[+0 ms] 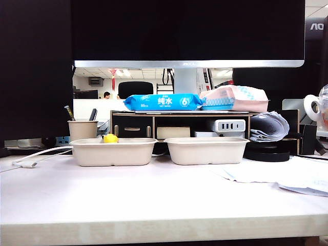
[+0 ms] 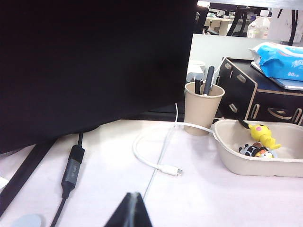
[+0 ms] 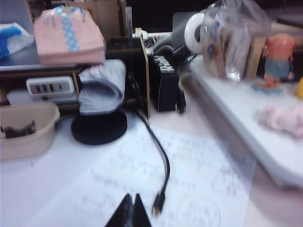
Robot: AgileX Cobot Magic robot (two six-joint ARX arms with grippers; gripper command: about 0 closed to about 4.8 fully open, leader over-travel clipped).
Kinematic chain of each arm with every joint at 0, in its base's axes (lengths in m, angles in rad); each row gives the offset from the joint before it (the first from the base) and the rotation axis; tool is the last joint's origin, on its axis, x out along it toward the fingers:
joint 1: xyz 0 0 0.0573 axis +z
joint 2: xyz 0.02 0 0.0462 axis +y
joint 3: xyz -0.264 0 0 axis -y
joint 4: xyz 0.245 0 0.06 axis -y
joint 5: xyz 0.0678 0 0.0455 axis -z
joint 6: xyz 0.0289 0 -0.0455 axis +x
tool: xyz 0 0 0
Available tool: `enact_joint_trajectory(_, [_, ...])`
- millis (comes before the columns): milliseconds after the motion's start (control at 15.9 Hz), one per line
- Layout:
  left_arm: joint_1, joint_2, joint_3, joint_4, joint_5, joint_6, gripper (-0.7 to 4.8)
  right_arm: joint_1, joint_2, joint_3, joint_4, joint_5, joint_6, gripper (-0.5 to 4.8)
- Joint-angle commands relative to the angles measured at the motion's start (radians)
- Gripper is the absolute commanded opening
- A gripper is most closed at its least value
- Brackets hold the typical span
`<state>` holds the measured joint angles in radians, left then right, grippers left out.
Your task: Put the dolls with similar sizes into the same paper box, while dolls with different sizes go into separate paper boxes.
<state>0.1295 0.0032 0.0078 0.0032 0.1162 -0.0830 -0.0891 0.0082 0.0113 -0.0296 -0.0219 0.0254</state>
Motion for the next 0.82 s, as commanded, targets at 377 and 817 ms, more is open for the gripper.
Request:
enact_joint_trajectory(377, [0.002,0.000,0.002,0.010,0.000,0.000,-0.03,0.048,-0.001,-0.007,0.038,0.001,-0.004,-0.05])
enact_joint_trajectory(817, [0.002,0.000,0.002,0.010,0.000,0.000,-0.04,0.076,-0.005,-0.006,0.050,-0.003,-0.003,-0.05])
